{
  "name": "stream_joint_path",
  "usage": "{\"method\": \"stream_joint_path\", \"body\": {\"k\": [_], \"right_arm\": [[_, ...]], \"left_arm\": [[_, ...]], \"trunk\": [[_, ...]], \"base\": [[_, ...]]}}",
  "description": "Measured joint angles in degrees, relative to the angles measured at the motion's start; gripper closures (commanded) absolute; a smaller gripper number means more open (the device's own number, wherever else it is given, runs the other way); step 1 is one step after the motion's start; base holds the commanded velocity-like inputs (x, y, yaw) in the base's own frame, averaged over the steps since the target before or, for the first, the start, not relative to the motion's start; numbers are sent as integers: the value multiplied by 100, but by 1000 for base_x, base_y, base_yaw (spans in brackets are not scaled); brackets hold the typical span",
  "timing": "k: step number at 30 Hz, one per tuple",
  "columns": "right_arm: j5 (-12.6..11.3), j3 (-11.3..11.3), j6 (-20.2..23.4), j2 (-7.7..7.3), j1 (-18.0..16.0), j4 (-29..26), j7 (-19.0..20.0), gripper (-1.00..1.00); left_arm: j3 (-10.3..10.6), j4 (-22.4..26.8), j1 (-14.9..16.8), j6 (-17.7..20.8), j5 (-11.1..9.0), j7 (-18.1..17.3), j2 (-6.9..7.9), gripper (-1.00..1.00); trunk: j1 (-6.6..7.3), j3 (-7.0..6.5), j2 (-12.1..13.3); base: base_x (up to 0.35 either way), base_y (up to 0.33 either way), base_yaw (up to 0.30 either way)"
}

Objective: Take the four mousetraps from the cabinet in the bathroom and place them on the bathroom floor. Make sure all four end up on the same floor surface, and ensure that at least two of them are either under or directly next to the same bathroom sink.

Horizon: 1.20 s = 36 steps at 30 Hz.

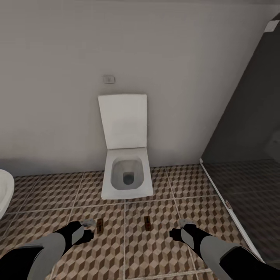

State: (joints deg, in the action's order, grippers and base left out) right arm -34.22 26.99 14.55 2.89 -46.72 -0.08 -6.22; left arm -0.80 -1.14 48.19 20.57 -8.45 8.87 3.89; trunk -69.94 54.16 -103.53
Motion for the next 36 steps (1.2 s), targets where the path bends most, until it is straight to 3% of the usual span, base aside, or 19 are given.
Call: {"method": "stream_joint_path", "body": {"k": [10,21,36], "right_arm": [[9,33,7,-16,6,22,6,-100],[6,428,12,-99,73,39,24,-100],[0,564,10,-145,239,147,32,-100]], "left_arm": [[-2,-14,0,16,-65,1,57,-100],[-5,-25,-6,21,-81,1,74,-100],[-3,-27,-14,21,-205,9,71,-100]], "trunk": [[220,-215,401],[461,-495,842],[791,-888,1444]], "base": [[0,0,29],[0,0,115],[0,0,142]]}}
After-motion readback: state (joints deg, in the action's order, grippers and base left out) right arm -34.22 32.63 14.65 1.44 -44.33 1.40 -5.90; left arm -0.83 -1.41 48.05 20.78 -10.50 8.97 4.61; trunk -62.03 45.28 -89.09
